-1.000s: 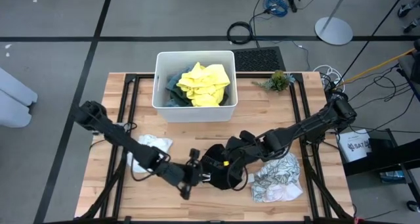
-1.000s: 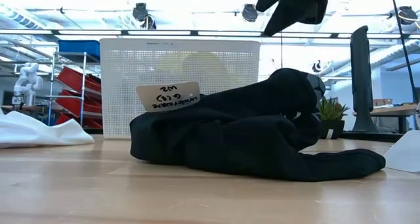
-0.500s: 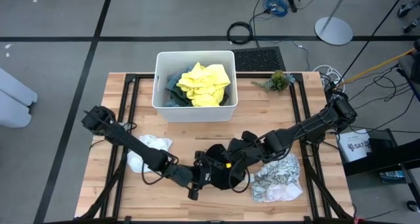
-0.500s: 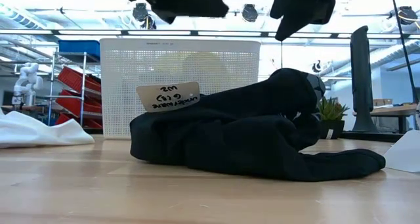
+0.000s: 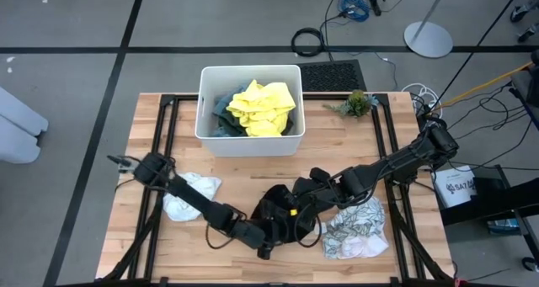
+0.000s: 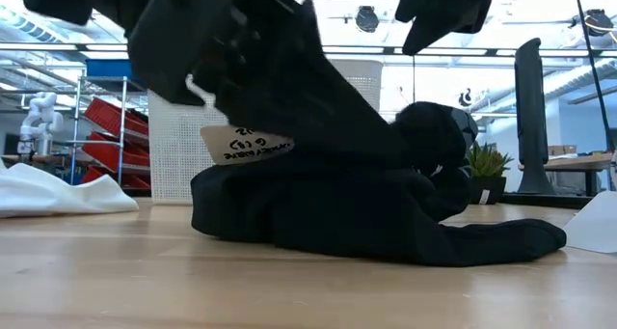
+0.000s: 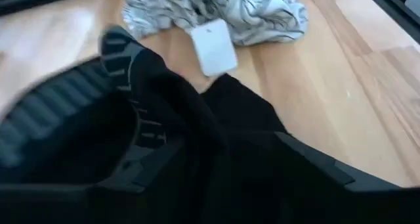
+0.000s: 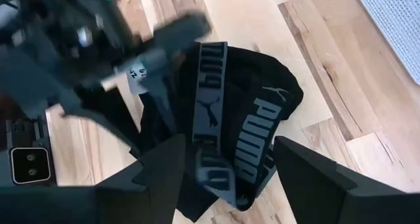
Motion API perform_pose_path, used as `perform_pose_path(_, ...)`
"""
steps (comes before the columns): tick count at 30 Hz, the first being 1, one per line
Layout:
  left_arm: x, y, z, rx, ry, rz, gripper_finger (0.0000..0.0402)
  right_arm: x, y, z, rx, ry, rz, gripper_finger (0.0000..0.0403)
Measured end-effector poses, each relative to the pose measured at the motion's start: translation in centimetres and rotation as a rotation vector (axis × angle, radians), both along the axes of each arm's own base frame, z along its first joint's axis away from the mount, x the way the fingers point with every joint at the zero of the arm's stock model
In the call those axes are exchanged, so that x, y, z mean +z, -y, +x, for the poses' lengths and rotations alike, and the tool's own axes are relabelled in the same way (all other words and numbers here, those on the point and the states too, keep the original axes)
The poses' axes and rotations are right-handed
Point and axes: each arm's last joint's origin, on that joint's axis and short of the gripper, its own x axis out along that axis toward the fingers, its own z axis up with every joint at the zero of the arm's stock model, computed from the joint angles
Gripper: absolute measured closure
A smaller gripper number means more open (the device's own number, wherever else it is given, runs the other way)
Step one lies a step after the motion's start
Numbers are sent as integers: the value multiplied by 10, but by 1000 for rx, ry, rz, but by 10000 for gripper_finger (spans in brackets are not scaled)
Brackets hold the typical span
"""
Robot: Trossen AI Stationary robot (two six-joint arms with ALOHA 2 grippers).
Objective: Fold laundry
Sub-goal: Put the folded black underwear into the white laundry bin
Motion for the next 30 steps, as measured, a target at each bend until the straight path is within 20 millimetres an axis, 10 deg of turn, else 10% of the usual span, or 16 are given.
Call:
perform_pose_path(9, -35, -15, 26, 19, -267, -243, 168, 1, -1, 1, 0, 17, 7, 183)
perform_pose_path(22, -44, -20, 30, 1, -258, 12, 172, 1, -1, 2, 4, 23, 5, 183)
perform_pose_path(30, -45, -26, 31, -31, -282, -14, 264, 1, -1, 2, 4, 23, 4, 183)
